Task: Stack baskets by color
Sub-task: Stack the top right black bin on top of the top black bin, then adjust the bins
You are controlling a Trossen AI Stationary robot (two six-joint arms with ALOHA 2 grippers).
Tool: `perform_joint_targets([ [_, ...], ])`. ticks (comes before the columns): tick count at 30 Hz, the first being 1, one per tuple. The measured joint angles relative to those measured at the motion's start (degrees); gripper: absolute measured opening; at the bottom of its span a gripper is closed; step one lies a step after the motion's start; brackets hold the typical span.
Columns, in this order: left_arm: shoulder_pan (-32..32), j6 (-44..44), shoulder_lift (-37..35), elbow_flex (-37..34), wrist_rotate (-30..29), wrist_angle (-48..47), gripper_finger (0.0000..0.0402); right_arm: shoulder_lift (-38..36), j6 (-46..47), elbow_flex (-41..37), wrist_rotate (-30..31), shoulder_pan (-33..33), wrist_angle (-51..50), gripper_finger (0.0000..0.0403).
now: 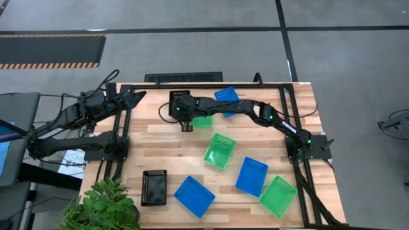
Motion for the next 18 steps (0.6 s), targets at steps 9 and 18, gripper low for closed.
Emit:
perform_joint_targets([
  [9,0.02,0.56,0.00,0.00,-0.02,-0.01,0.0256,-0.57,1.27,3.63,0.00,-1.02,1.10,0.0144],
  [18,0.02,1.06,0.00,0.00,1.30,-0.02,0.0256,-6.50,7.45,8.64,0.08,-1.34,-16.60,0.0244],
])
